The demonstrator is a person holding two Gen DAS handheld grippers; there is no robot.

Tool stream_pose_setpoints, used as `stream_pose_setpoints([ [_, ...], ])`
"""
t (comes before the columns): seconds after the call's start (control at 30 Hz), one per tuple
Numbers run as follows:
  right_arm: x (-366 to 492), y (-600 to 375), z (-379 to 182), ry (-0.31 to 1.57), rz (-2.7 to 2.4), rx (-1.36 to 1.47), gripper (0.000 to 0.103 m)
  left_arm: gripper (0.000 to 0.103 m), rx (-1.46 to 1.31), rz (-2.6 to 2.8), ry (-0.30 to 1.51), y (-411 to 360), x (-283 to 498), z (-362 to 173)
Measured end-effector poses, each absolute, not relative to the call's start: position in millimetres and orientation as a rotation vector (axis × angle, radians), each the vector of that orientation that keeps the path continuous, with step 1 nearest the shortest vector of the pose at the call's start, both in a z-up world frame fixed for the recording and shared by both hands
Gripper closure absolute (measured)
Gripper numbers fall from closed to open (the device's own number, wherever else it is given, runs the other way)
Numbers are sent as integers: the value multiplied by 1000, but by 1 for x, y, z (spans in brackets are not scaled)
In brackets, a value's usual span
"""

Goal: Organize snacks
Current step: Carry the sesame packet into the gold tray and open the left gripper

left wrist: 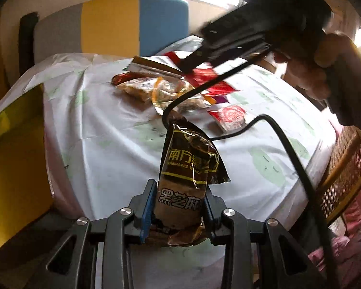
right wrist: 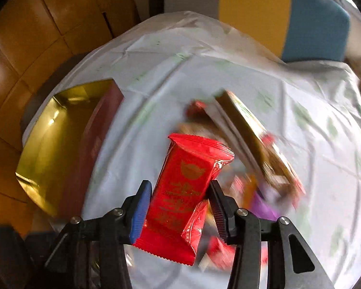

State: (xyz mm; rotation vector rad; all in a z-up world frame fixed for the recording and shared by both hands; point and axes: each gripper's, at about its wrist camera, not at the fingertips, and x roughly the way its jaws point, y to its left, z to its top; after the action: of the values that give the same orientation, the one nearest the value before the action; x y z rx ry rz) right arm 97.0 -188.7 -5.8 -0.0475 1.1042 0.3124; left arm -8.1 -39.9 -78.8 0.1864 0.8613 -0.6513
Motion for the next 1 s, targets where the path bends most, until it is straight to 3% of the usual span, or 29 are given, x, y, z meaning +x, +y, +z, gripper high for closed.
stream_pose_setpoints([
  [0.33, 69, -289, 21, 900, 8, 62, 54, 69, 357, -808, 824, -69, -44, -63],
  [0.5, 81, -330, 9, 895, -109, 139, 54, 69, 396, -825, 844, -70, -52, -63],
  [0.7, 78, -344, -13, 961, -109, 181, 54, 69, 218, -724, 932, -52, -24, -60],
  [1.0, 73, -311, -4, 905, 37, 111, 54, 69, -146, -439, 860, 29, 43, 5],
])
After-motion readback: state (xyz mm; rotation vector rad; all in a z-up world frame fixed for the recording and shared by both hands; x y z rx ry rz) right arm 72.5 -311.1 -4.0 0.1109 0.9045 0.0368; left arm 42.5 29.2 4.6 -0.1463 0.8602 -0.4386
